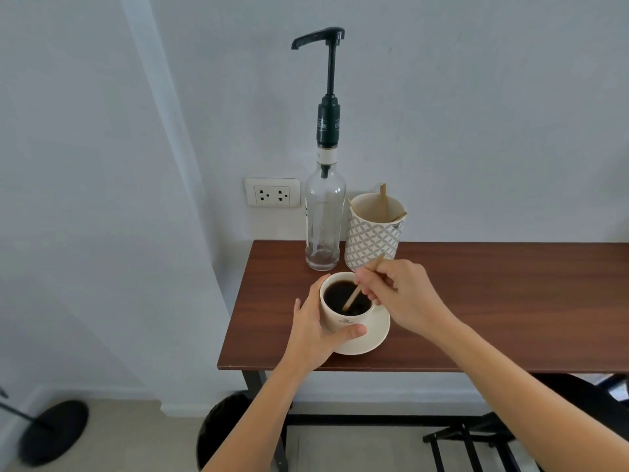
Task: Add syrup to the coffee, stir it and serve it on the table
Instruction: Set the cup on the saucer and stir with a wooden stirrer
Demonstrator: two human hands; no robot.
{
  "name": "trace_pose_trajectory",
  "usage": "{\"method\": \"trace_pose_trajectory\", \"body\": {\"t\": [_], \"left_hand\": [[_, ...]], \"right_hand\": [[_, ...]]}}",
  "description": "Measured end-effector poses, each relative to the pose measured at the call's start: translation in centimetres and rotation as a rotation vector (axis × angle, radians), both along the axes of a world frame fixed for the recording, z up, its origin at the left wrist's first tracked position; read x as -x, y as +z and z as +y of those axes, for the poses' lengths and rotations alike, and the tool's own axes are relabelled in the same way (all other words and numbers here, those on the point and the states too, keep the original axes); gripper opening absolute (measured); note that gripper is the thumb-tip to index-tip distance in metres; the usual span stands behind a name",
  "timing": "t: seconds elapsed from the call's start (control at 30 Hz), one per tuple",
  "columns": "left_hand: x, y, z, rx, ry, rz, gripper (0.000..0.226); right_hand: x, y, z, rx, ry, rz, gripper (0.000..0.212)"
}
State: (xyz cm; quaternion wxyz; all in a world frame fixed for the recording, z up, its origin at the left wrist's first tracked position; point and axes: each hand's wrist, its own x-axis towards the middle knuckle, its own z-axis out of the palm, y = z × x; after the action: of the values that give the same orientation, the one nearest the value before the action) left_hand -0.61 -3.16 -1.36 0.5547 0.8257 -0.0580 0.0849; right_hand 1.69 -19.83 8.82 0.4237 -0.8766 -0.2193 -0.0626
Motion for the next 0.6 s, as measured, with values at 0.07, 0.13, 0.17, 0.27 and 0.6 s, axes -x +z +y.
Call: {"method": "trace_pose_trajectory", "body": {"t": [0.07,0.13,0.17,0.27,0.6], "left_hand": [[0.0,0.0,0.0,-0.026,0.000,0.019,0.084],[-0.1,0.0,0.0,-0.034,0.002,0.036,0.085],[-0.1,-0.1,-0.1,-0.028,0.003,0.039,0.084],[-0.1,-0.1,0.0,-0.012,0.014,0.038,0.086],[0.0,0.1,0.0,-0.029,0.003,0.029,0.082]], "right_hand": [[-0.6,-0.3,0.9,-0.027,0.010,-0.038,0.026],[-1.4,-0.2,1.1,0.002,0.009,-0.122,0.026],[-1.8,-0.1,0.9,0.025,0.009,-0.161,0.025],[-2.3,0.1,-0.2,0.115,-0.022,-0.222,0.026],[-0.9,0.1,1.7,-0.040,0.016,-0.033,0.024]]}}
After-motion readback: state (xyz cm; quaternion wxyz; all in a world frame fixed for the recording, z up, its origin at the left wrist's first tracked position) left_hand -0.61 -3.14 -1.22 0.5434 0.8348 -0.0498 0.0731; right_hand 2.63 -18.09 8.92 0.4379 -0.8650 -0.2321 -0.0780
